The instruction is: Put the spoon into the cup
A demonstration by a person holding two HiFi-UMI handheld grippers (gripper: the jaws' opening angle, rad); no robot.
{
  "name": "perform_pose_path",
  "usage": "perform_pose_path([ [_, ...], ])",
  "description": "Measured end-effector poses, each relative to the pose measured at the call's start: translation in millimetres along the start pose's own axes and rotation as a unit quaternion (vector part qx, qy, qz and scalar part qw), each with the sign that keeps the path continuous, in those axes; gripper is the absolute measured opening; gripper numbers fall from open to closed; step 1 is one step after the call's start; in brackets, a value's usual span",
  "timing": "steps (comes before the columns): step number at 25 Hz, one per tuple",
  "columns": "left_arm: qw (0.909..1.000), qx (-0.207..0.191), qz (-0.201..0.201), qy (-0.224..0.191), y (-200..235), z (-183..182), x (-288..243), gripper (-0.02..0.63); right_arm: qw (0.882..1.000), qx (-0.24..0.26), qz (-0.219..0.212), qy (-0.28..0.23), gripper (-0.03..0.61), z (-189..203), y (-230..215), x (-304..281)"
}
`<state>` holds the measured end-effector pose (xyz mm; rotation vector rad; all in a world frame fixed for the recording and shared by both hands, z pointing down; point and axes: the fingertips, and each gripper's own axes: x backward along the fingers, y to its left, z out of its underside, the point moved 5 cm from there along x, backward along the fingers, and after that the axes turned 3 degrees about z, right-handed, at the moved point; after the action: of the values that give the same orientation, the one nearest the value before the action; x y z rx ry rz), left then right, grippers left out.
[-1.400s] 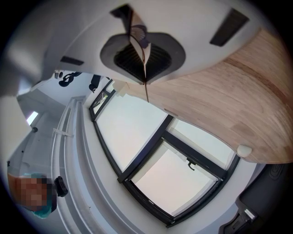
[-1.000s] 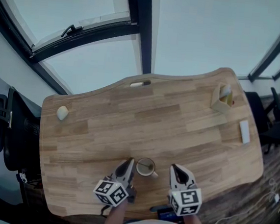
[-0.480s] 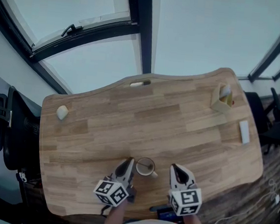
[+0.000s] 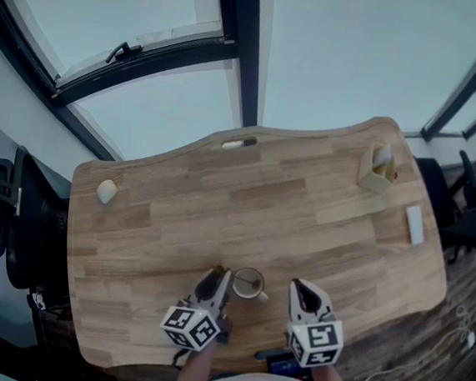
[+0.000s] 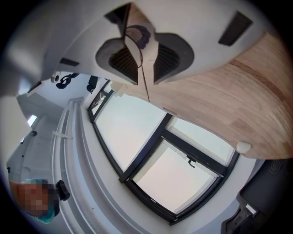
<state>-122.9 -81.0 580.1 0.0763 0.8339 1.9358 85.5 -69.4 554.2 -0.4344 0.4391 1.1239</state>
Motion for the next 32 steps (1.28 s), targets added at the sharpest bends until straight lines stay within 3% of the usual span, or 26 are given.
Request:
perform_pose_path([
  [7, 0.9997, -0.005, -0.025, -0.001, 7.4, -0.7, 8.5, 0.104, 1.000, -0.001, 0.002, -0.005, -0.003, -0.9, 4.6, 2.0],
  [22, 0.9991, -0.026, -0.027, -0.019, 3.8, -11.7, 24.7, 0.115, 1.000, 0.016, -0.007, -0.023, -0.003, -7.5, 18.5, 10.7],
  [32, 0.9934, -0.096, -0.060, -0.021, -5.3, -25.4, 42.8, 0.115, 0.999, 0.009, -0.012, -0.040, -0.003, -15.7, 24.7, 27.3],
])
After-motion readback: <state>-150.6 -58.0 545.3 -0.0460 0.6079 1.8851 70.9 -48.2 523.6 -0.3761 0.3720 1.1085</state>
